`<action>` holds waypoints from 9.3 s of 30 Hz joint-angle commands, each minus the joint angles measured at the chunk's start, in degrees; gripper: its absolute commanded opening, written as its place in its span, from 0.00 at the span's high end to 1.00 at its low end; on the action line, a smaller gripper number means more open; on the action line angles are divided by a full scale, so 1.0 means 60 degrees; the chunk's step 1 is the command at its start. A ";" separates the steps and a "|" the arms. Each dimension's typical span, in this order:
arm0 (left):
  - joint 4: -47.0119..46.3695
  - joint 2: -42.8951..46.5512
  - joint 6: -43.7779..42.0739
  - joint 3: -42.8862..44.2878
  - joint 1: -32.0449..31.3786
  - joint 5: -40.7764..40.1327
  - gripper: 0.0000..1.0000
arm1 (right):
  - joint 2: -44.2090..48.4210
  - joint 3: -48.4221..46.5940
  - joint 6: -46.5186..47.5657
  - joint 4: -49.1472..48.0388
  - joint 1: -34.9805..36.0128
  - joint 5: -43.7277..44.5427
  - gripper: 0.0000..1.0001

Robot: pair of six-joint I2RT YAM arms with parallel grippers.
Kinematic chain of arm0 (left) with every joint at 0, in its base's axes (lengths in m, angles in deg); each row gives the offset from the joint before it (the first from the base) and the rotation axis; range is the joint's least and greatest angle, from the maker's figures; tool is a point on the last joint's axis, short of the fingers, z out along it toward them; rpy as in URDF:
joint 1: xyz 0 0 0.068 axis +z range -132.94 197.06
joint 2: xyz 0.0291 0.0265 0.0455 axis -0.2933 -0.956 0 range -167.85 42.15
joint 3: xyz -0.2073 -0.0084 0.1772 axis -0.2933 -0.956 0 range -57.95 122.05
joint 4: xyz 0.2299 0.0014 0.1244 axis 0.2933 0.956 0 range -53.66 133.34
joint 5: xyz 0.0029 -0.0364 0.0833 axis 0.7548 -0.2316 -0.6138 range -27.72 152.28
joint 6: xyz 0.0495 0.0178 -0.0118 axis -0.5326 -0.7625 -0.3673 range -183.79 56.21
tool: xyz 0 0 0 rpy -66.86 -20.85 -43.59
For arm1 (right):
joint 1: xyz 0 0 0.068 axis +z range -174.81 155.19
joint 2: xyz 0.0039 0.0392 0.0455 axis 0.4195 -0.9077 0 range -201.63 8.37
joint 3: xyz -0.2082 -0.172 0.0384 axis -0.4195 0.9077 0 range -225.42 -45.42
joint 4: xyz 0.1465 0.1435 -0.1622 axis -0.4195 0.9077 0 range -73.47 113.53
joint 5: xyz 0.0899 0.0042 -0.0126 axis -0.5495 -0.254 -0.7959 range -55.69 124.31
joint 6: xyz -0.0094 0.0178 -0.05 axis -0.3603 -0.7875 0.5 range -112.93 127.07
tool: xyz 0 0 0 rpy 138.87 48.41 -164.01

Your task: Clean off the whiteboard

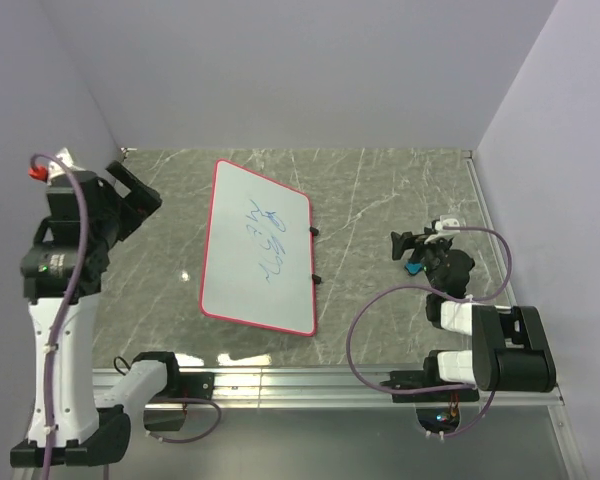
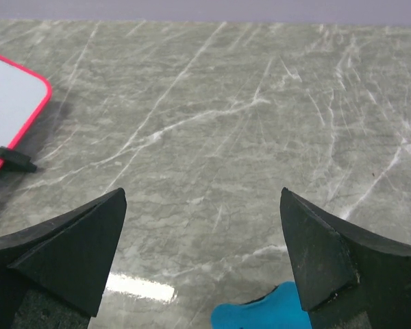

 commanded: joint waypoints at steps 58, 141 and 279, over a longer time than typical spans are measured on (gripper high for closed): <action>0.1478 0.0734 -0.1185 0.2273 -0.1748 0.1048 0.03 | -0.4213 -0.9371 -0.7837 1.7758 -0.0165 0.4192 0.26; -0.4998 -0.3455 -0.2854 -0.3543 -0.1396 0.5620 0.93 | -0.3787 -1.3119 -0.5903 1.5208 0.3539 -0.3952 1.00; -0.4221 -0.4671 -0.3353 -0.2357 -0.3257 0.5165 1.00 | -0.6573 -1.4531 -0.6929 1.4404 0.6076 -0.1624 1.00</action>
